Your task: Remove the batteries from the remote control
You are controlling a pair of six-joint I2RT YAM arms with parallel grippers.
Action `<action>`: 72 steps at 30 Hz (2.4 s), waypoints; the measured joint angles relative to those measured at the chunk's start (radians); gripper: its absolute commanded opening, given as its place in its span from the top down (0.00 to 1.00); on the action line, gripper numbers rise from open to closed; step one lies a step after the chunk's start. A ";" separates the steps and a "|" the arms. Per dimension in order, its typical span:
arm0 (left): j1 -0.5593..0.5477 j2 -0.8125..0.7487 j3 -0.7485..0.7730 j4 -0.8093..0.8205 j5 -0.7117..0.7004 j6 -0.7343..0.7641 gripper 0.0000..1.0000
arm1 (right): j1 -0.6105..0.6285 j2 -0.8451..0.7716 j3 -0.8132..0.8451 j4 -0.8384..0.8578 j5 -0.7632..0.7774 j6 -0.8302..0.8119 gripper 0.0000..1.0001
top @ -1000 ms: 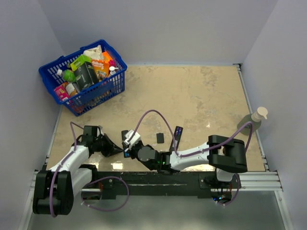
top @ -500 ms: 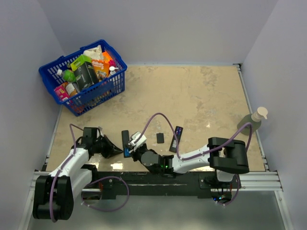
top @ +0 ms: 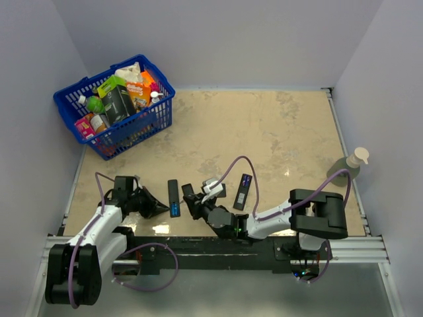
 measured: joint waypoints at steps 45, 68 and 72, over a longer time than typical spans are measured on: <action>-0.035 0.027 0.002 0.033 -0.010 -0.025 1.00 | -0.016 0.033 0.143 -0.118 -0.097 -0.174 1.00; -0.040 0.042 -0.003 0.055 0.000 -0.040 1.00 | -0.035 0.059 0.017 0.129 -0.200 -0.208 1.00; -0.044 0.043 -0.006 0.063 0.001 -0.045 1.00 | -0.092 0.048 -0.064 0.225 -0.265 -0.114 1.00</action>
